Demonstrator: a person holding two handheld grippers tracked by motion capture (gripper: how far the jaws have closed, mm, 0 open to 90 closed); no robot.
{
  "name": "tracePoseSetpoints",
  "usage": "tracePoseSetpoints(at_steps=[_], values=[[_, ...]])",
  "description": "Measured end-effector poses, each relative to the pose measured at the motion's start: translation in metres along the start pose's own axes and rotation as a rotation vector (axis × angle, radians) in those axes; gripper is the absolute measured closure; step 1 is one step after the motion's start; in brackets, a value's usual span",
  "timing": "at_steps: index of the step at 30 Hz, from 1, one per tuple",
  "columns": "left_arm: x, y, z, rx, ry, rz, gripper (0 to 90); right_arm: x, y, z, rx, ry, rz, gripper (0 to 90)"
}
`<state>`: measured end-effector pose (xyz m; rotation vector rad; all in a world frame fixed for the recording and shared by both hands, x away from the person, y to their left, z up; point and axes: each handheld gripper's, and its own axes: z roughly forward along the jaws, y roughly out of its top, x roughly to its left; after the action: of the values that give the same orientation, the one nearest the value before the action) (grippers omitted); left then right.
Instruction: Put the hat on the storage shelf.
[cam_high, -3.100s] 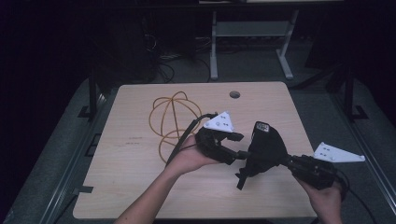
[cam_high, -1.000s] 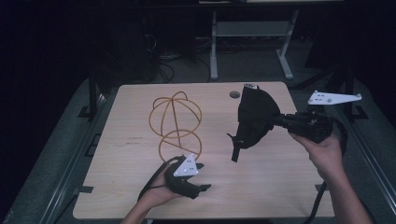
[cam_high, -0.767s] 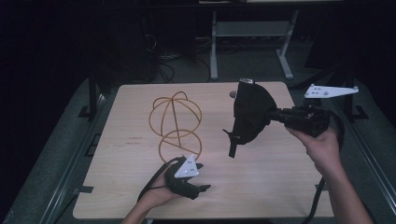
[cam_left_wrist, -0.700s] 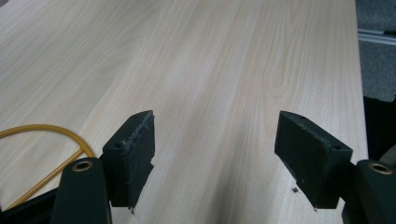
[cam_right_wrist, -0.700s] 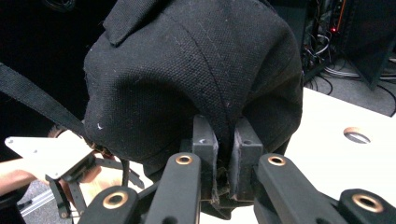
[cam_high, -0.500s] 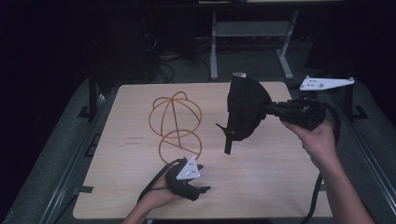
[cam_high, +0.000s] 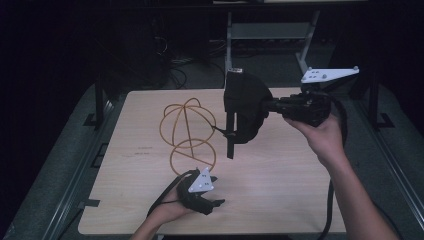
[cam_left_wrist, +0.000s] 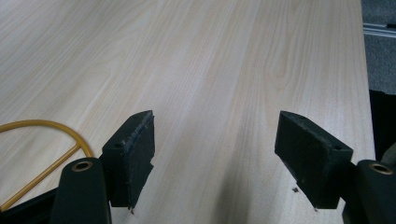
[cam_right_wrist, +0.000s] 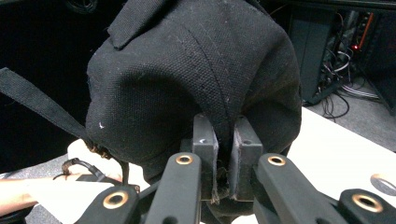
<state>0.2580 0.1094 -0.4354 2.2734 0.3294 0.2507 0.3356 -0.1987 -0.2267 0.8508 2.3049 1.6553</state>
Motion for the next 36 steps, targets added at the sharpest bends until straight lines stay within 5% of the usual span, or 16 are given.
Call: tracePoseSetpoints(at_steps=[16, 31, 36], values=[[0.006, 0.0, 0.001, 0.007, -0.003, 0.002, 28.6, 0.007, 0.035, 0.033, 0.026, 0.042, -0.032, 82.8], [0.006, -0.001, 0.003, 0.015, -0.01, 0.021, 28.7, 0.019, 0.059, 0.085, 0.105, 0.093, -0.075, 82.7], [0.005, -0.001, 0.002, 0.003, -0.008, -0.001, 28.8, 0.025, 0.066, 0.1, 0.123, 0.103, -0.092, 82.7]])
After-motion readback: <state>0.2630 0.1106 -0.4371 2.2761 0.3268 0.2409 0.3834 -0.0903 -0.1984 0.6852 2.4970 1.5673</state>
